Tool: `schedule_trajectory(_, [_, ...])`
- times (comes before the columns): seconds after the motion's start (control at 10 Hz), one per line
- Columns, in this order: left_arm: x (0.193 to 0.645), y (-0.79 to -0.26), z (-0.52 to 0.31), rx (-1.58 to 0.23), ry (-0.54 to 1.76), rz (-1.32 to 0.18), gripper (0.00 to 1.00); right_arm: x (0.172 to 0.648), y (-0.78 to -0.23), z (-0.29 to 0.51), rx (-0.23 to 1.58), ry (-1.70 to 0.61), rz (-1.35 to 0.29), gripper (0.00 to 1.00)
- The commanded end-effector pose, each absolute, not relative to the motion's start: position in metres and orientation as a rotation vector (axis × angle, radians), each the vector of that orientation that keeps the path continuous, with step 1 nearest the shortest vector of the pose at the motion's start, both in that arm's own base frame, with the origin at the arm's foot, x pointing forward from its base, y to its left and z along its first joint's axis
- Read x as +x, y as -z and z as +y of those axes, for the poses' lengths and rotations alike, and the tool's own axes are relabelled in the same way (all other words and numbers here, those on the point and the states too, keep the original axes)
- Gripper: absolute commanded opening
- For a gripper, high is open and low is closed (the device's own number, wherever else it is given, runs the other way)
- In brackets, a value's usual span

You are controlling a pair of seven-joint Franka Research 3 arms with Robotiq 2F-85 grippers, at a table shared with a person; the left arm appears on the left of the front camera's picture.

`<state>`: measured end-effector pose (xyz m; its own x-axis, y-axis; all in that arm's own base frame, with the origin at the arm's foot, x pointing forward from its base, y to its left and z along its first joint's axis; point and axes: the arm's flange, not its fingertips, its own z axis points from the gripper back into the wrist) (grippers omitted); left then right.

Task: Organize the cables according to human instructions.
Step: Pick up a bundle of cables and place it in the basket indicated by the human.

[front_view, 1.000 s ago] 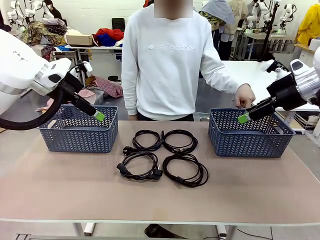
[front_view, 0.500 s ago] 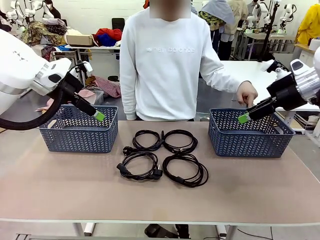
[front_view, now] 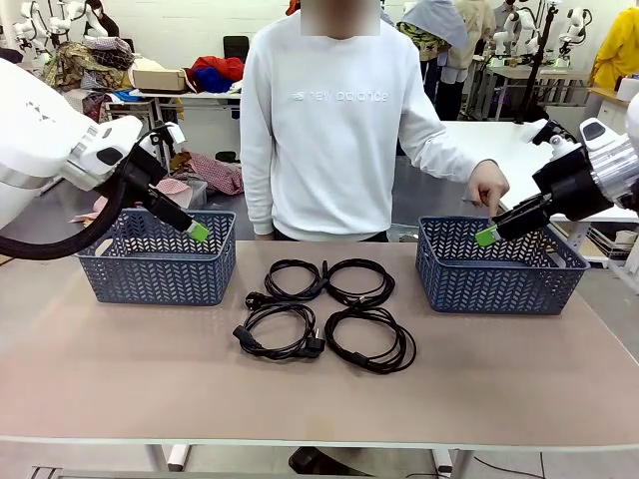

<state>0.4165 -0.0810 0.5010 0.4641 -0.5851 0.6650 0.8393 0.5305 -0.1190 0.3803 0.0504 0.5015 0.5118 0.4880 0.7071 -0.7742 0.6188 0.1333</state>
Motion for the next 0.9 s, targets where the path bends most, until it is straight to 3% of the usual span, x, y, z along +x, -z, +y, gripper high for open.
schedule_trajectory(0.0, [0.416, -0.500, -0.079, -0.492, 0.931, -0.628, 1.00, 0.384, -0.501, 0.059, 0.442, -0.776, -0.652, 1.00])
schedule_trajectory(0.8, [0.416, -0.500, -0.079, -0.492, 0.931, -0.628, 1.00, 0.422, -0.480, 0.178, 0.176, -0.736, -0.362, 1.00])
